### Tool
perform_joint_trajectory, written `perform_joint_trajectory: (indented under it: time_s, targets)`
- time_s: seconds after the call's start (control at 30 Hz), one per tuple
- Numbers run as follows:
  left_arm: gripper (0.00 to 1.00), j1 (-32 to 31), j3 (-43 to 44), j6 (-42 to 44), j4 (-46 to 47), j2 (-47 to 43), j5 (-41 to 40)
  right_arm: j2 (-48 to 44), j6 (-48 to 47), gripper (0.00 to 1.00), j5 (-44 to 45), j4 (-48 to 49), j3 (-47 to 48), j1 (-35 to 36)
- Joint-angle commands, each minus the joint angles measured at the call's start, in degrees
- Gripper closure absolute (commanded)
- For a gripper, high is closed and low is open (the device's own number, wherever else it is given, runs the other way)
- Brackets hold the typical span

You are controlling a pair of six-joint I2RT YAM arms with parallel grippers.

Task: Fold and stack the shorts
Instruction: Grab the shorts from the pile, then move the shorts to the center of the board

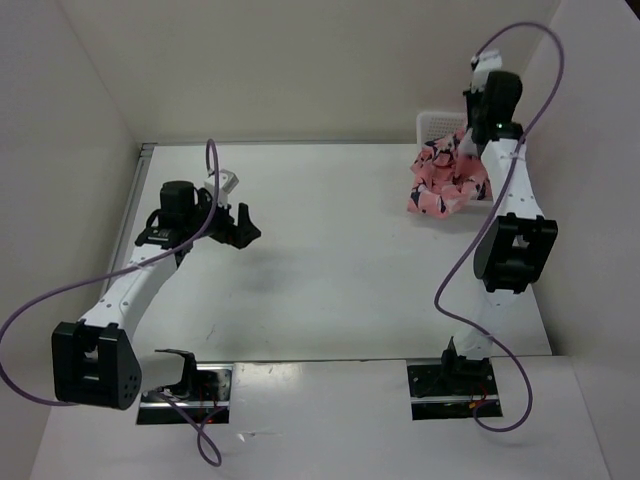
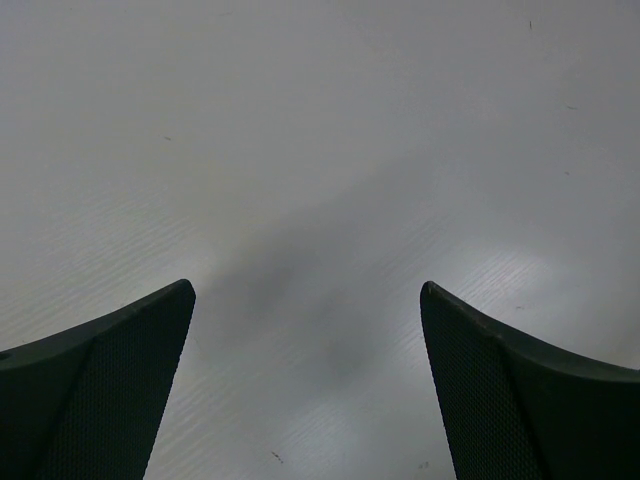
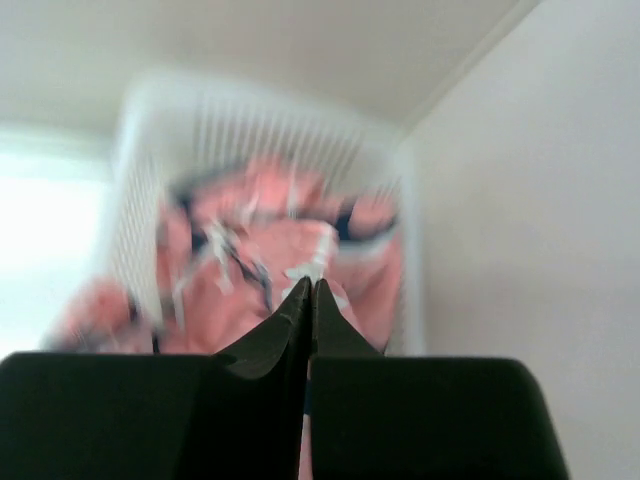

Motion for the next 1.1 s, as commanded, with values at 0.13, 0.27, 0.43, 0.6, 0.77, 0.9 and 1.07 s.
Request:
perform_joint_trajectory:
  time_s: [0.13,0.27,0.43,0.6,0.77,0.9,1.07]
  targets:
    - [0.0,-0.1,-1.7,0.3,5.8,-6.6,-4.0,-8.0,10.5,1.0,1.6,2.8,36.0,4.8]
    - [0.0,2.6,-3.5,0.3,9.0,-10.2,-6.7,-8.0,14.4,1.0,2.8,2.2,46.7,15.2]
    - [0.0,8.3,-4.1,0.3,11.6,-15.2,-6.7,-4.2,23.5,1.0,0.5,-0.8,57.9,30.1]
    - [0.0,13.3,-3.5,0.3,11.6,-18.7,-6.7,2.8,35.4,1.0,-0.5,0.3,63.8,39.4]
    - [0.0,17.3,-3.0,0.3,10.3,-20.1,-7.7,9.7,43.2,1.0,1.2,-1.7,69.3,44.4]
    - [0.0,19.6,-2.3,0.3,10.3,-19.4,-7.7,10.9,46.5,1.0,7.3,-5.8,69.3,44.4]
    - [0.0,20.1,-0.6,0.3,11.7,-16.3,-7.2,5.2,47.7,1.0,21.9,-15.0,55.1,43.8]
